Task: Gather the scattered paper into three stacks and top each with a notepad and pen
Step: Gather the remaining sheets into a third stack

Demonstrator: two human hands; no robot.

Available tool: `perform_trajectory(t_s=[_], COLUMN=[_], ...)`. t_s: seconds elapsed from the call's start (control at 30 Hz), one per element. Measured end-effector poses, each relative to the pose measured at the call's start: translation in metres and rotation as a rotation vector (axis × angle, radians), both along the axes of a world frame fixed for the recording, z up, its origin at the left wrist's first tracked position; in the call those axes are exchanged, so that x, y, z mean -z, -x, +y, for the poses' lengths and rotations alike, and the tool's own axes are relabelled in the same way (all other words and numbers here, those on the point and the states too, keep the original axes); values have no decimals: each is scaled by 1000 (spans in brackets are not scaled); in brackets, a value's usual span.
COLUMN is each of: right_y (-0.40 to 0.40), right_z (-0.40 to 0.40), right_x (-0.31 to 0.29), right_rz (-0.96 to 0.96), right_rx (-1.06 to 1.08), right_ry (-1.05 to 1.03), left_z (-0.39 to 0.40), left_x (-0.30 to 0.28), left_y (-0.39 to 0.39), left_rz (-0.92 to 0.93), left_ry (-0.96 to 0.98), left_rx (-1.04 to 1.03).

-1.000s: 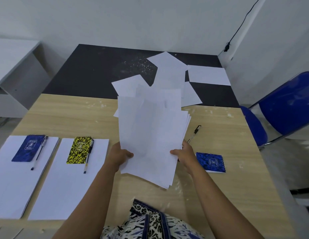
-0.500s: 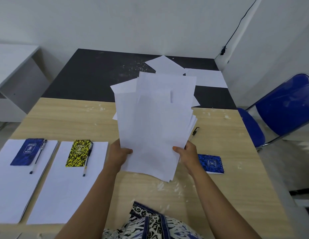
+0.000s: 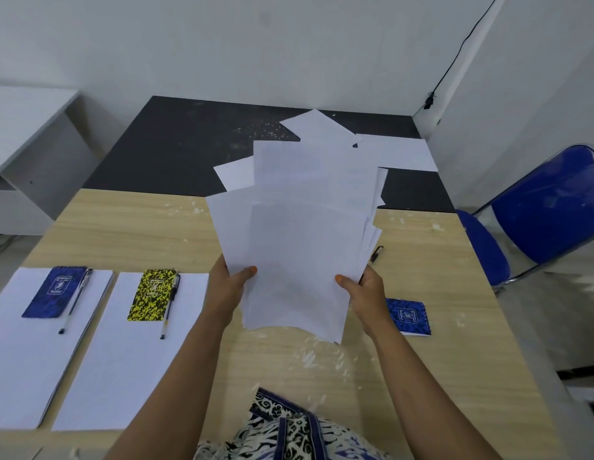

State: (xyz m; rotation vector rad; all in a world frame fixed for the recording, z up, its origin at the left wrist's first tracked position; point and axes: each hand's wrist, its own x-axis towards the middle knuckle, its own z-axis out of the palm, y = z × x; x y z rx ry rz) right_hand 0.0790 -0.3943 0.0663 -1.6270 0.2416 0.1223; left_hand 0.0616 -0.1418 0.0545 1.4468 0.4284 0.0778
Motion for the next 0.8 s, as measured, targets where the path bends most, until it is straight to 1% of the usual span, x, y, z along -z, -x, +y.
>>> perform_trajectory(t_s=[0.2,0.37,0.53,0.63,0.8], right_y=[1,1,-1,-1,0], right_z=[2,3,6,5,5], right_x=[-7,-13,-20,-25,-30], right_rz=[8,-9,-7,-37,-36], right_rx=[16,23,31,31,39], right_ry=[-33,-61,-60,-75,-87], left_z=[-2,-3,-6,-5,-5], left_x=[4,1,-3,-9,-17], left_y=[-1,0,-1,-2,-3], left_rz=[54,2,-10,-49,-94], left_ry=[18,56,61,59,33], left_rx=[7,-10,-27,-42,-6])
